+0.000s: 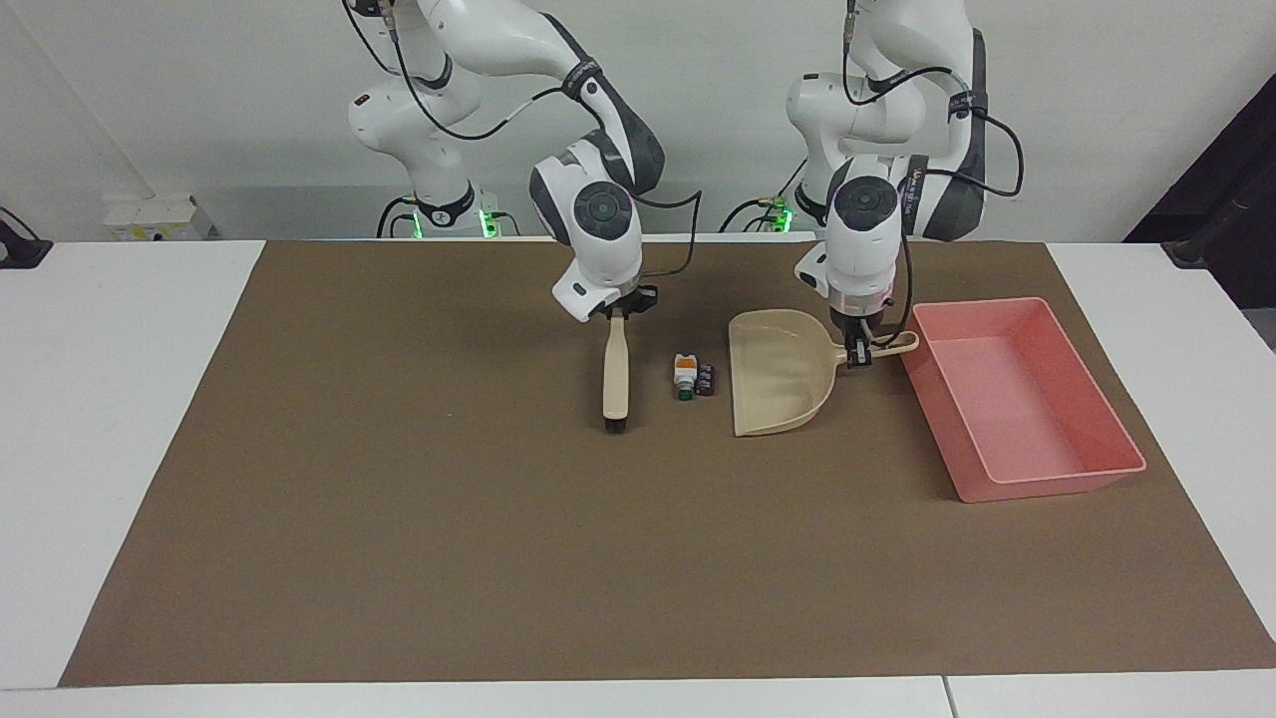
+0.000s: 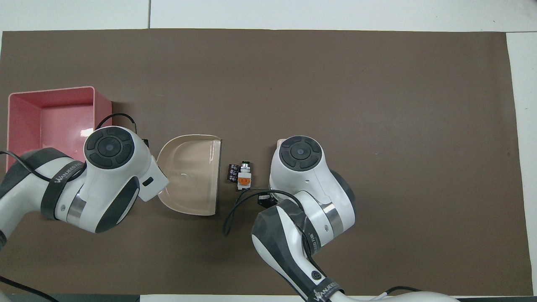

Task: Clean e-waste and dump in bin
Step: 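Lift the brush with the right gripper and carry it toward the dustpan, then sweep the electronic component into the dustpan with the brush in the right gripper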

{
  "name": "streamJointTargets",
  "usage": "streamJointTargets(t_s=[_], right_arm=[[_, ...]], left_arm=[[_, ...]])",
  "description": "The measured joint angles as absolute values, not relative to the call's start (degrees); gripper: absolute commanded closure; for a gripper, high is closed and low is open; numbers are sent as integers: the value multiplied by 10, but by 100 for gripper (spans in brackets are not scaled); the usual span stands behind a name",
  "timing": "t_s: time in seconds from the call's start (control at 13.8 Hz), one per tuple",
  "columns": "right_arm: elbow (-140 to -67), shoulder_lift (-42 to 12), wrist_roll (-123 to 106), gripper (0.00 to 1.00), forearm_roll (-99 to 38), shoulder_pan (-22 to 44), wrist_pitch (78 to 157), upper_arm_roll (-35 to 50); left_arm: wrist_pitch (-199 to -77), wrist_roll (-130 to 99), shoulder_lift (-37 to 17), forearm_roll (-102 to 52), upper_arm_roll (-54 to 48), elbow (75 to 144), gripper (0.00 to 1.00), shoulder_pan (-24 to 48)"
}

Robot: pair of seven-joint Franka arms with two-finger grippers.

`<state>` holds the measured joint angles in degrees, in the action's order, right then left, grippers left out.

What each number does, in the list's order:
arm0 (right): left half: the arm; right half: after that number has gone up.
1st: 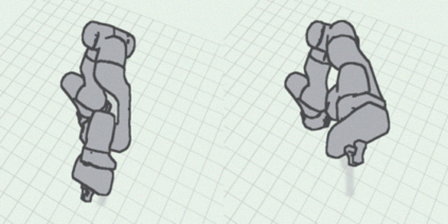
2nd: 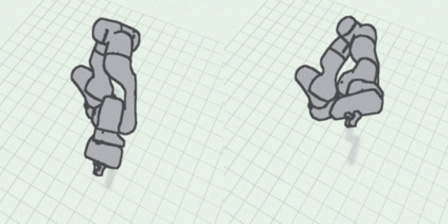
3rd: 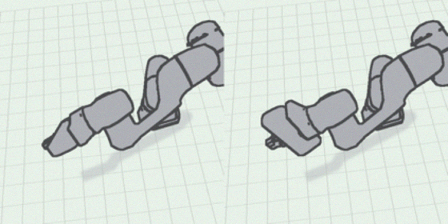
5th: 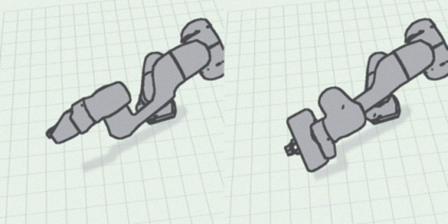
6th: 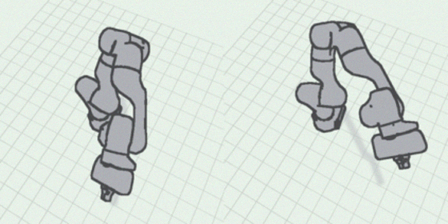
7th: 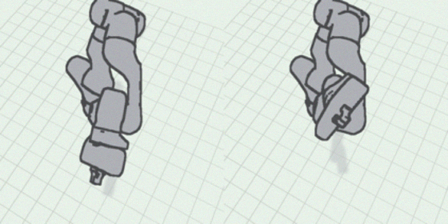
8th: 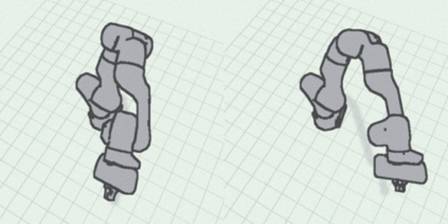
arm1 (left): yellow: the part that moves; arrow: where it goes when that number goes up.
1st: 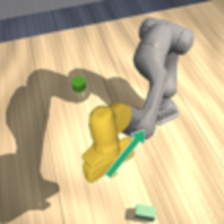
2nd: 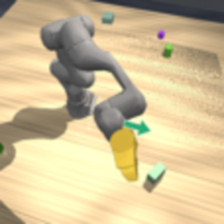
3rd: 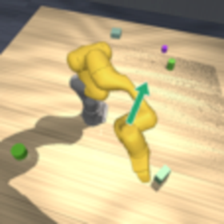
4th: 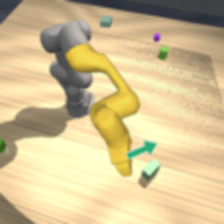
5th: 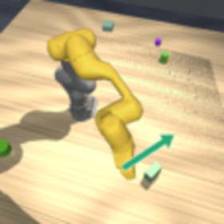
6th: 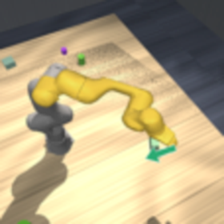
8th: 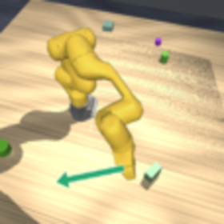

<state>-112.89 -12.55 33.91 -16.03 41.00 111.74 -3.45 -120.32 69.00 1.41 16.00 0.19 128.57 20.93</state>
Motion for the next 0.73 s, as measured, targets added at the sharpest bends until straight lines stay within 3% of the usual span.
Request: streamJointTargets(t_s=[0.73], right_arm=[[-1122,-149,384,100,-191,454,1172,-35]], left_arm=[[-1195,676,14,160,2,1287,100,223]])
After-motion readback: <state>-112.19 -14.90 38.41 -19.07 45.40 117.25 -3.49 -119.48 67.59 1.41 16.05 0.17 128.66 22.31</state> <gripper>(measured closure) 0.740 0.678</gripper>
